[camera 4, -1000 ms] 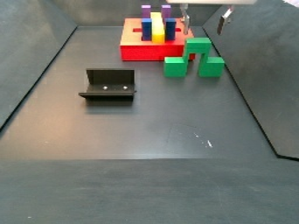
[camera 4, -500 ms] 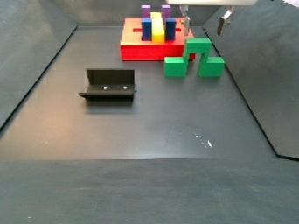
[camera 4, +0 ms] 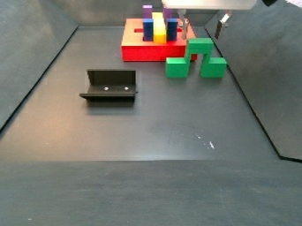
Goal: Pick up the green object. Move up. Move to above the board. Insert the green object.
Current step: Pick up the green object.
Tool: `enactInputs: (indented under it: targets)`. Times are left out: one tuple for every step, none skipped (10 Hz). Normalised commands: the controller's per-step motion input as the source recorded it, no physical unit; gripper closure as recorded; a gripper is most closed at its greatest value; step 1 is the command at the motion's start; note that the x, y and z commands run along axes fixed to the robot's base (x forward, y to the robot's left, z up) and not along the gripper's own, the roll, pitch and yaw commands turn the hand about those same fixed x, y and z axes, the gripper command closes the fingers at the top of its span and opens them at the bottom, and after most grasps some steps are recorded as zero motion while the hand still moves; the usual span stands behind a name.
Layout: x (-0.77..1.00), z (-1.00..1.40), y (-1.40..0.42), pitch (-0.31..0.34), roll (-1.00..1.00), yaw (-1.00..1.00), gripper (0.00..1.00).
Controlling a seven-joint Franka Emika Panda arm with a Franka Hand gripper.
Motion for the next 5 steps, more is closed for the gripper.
enactInputs:
  targets:
    - [0.0, -0.13, 0.14, -0.034, 0.0, 0.0, 0.0]
    - [-0.01, -0.17, 0.07, -0.04, 0.0, 0.0, 0.0]
    - [0.0, -0.18, 0.0, -0.047, -0.02, 0.0, 0.0]
    - [0.0, -0.22, -0.05, -0.044, 0.0, 0.0, 0.0]
    - [0.0, -0.22, -0.07, -0.043, 0.0, 0.0, 0.0]
